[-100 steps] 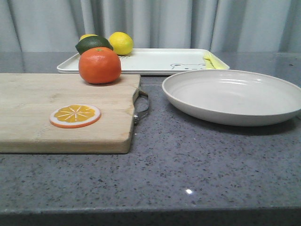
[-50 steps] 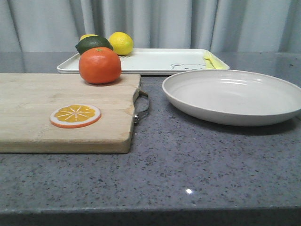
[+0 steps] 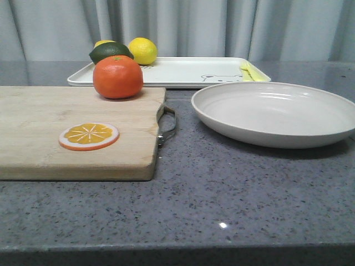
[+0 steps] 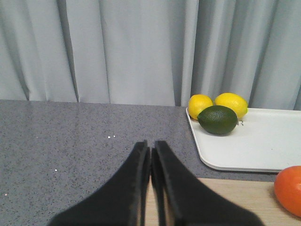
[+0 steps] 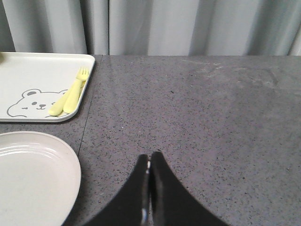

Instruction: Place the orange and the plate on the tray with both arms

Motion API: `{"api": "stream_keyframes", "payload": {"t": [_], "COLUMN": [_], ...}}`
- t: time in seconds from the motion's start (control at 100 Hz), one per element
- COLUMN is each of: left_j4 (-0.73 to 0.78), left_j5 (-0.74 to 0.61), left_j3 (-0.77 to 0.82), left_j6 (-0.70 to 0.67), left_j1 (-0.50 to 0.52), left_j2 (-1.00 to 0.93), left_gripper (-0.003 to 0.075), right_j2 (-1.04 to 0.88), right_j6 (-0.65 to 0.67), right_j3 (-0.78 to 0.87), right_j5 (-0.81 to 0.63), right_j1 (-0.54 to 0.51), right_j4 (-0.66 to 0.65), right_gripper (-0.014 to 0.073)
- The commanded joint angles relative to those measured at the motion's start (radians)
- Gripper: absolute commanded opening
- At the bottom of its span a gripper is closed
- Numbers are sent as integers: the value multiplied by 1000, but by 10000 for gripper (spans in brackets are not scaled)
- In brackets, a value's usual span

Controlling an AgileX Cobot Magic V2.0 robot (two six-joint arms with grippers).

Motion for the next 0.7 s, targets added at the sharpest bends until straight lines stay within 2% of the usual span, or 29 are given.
{"api": "stream_keyframes", "payload": {"t": [0.0, 0.19, 0.33, 0.47, 0.69], "left_j4": [-9, -9, -9, -13, -13], "left_j5": [-5, 90, 156, 224, 241], "left_j3": [-82, -187, -265, -357, -507], "left_j6": [-6, -6, -5, -5, -5], "left_j1": [-5, -5, -15, -74, -218], "left_j2": [44, 152, 248, 356, 532], "left_gripper": [88, 379, 506, 578, 580], "right_j2": [10, 10, 10, 10, 10], "right_j6": [-1, -1, -1, -1, -1], "right_j3": [-35, -35, -35, -36, -40], "right_j5": [-74, -79, -81, -81, -81], "right_j1": [-3, -3, -3, -3, -3], "right_j4": [-2, -2, -2, -2, -2], "right_gripper": [-60, -60, -60, -60, -60]}}
